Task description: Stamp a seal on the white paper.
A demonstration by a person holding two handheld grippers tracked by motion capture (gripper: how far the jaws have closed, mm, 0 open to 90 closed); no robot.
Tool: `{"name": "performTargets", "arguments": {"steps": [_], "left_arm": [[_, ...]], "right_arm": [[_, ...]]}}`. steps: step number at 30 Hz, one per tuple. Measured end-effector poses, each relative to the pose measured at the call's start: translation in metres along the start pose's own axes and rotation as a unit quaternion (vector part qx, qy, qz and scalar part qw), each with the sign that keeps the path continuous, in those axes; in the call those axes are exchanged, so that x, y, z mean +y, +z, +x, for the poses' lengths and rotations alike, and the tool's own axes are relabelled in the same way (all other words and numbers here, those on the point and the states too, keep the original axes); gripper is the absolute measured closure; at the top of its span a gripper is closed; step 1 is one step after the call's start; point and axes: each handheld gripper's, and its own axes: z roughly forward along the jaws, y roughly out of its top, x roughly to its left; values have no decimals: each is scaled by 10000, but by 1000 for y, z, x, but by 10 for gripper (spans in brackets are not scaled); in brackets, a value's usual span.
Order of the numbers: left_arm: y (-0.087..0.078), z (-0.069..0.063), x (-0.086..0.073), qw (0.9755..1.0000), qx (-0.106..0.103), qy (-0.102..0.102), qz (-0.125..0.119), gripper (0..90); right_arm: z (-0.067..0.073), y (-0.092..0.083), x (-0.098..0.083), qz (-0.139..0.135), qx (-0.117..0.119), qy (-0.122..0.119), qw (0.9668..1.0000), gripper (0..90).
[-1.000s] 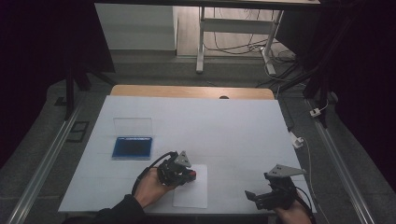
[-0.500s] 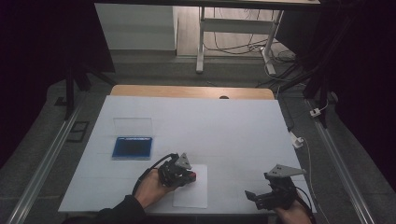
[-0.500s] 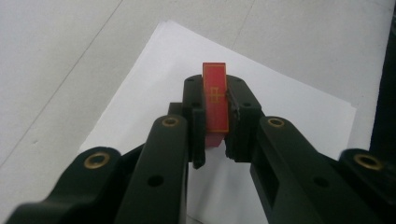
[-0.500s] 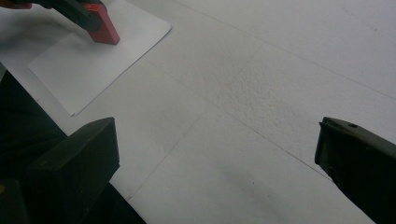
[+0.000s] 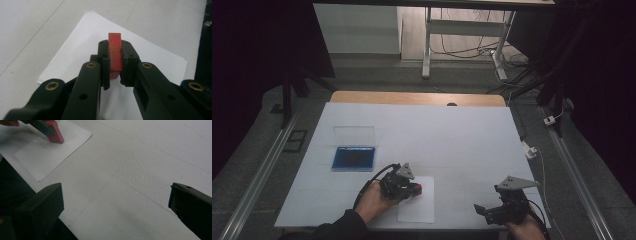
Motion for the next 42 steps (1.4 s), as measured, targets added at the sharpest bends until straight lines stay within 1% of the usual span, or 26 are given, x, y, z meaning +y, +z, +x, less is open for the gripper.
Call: {"name": "performTargets", "arguments": {"steps": [2, 3, 6, 8, 10, 13, 15, 17, 20, 22, 23, 25, 30, 31, 33, 38, 42], "left_arm": [[0, -5, 1, 9998, 147, 119, 57, 799], [0, -6, 2, 9997, 181, 133, 72, 799], [0, -6, 2, 9997, 180, 127, 85, 799], [0, -2, 1, 10000, 73, 10, 52, 799], [0, 3, 0, 9998, -67, -159, -13, 799], [1, 10, -2, 9986, -298, -432, -94, 799], [1, 12, -3, 9980, -362, -495, -120, 800], [1, 10, -2, 9986, -289, -425, -90, 799], [1, 2, -1, 9998, -40, -198, -35, 800], [1, -5, 0, 9999, 142, -48, -1, 800], [1, -6, 1, 9998, 201, 20, 44, 799], [1, -6, 1, 9998, 204, 3, 42, 799], [1, -2, 1, 9999, 91, -81, 34, 798], [1, -2, 2, 9999, 67, -78, 63, 797], [0, -1, 4, 9999, 64, 15, 147, 796], [0, -2, 5, 9998, 90, 25, 172, 795], [-1, -3, 5, 9997, 119, 72, 187, 793]], "right_arm": [[0, 0, 0, 1, 2, -10, 10000, 0], [0, 0, 0, 2, 4, -10, 10000, 0], [0, 0, 1, 28, 5, -37, 10000, 0], [1, 1, 1, 21, 13, -35, 10000, 0], [0, 1, 1, 27, 14, -48, 10000, 1], [1, 1, 1, 23, 8, -36, 10000, 1], [1, 1, 1, 22, 6, -37, 10000, 1], [1, 1, 1, 24, 7, -34, 10000, 1], [1, 1, 1, 26, 3, -49, 10000, 1], [1, 1, 1, 29, 3, -53, 10000, 1], [1, 1, 1, 33, -6, -57, 10000, 1], [1, 1, 1, 38, -8, -62, 10000, 1], [1, 1, 1, 35, -8, -62, 10000, 1], [0, 1, 1, 28, 4, -55, 10000, 1], [0, 1, 1, 27, 8, -45, 10000, 1], [1, 1, 0, 33, -3, -60, 10000, 1], [1, 1, 0, 45, -16, -63, 10000, 2]]}}
